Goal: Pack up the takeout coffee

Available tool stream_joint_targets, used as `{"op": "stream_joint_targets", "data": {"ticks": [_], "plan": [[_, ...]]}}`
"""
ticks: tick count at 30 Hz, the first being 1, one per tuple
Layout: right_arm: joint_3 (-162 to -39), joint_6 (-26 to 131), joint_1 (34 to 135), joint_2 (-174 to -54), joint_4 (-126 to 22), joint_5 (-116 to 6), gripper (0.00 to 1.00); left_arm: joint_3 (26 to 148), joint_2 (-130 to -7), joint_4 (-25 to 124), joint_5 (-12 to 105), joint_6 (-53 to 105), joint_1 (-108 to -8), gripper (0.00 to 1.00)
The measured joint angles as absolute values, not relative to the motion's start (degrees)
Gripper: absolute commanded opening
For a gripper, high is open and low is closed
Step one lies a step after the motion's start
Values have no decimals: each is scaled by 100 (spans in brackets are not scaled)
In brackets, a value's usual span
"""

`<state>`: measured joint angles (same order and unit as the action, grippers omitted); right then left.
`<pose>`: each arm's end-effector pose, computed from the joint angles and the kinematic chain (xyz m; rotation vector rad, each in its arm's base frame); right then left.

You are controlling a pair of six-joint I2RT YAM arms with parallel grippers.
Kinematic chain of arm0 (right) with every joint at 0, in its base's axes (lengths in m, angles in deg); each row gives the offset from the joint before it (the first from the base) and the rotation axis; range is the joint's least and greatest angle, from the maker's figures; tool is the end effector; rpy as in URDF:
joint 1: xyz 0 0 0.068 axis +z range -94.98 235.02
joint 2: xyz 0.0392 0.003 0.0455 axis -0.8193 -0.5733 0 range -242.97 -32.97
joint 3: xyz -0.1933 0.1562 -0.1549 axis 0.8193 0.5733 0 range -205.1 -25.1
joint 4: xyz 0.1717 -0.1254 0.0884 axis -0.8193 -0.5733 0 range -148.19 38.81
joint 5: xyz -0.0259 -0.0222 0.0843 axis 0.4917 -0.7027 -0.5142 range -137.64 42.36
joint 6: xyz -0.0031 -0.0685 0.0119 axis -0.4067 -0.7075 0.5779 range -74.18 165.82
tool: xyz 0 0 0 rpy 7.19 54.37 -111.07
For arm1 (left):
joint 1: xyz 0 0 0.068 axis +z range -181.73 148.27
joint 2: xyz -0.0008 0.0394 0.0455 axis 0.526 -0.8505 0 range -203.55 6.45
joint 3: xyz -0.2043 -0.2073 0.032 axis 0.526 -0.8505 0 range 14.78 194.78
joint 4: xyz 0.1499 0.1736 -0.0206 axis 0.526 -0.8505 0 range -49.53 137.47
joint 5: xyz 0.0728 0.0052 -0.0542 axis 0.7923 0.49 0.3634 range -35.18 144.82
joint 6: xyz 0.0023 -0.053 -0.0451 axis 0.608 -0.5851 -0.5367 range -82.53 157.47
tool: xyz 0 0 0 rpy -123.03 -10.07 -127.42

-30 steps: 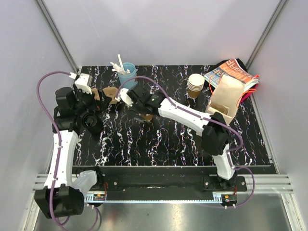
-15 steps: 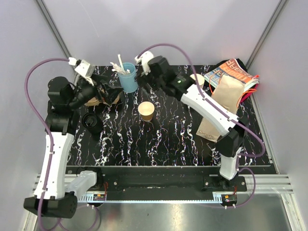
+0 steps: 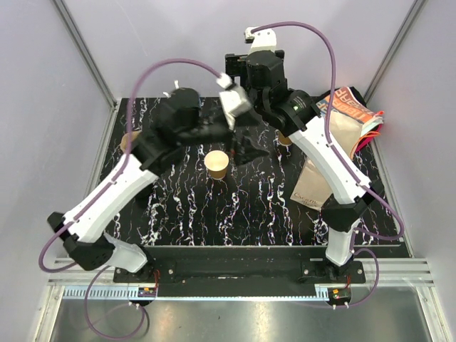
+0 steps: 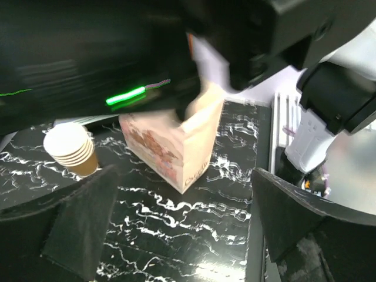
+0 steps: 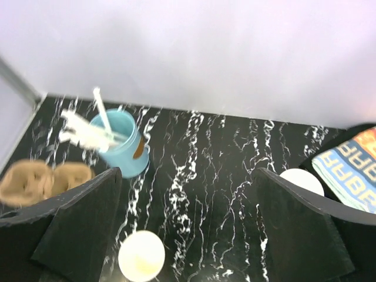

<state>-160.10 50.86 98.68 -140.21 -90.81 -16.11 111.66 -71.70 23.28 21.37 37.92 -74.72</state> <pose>0.2977 0.2430 0.5118 -0.1951 1.7379 0.1322 0.1713 -0.2023 0.5053 1.0586 1.4047 -1.0346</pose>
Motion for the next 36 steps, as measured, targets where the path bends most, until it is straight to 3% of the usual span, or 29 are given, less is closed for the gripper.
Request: {"op": "stream_joint_targets", "data": {"ticks": [8,20,28,36], "plan": [[-16312,6050,9608,-14054,-9231,-859,100,12293,-8184,1229,2867,4712,-8499,99],[-16753,6500,9455,-14108,-9321,-1539,100,13454,-8779,556,2867,4622,-8691,99],[-17427,6804,9391,-14121,-9242,-1517,100,14455,-9231,390,2710,4618,-8899,99],[-17774,6664,9479,-14089,-8842,-957,100,14591,-9262,571,2642,5007,-8999,99]]}}
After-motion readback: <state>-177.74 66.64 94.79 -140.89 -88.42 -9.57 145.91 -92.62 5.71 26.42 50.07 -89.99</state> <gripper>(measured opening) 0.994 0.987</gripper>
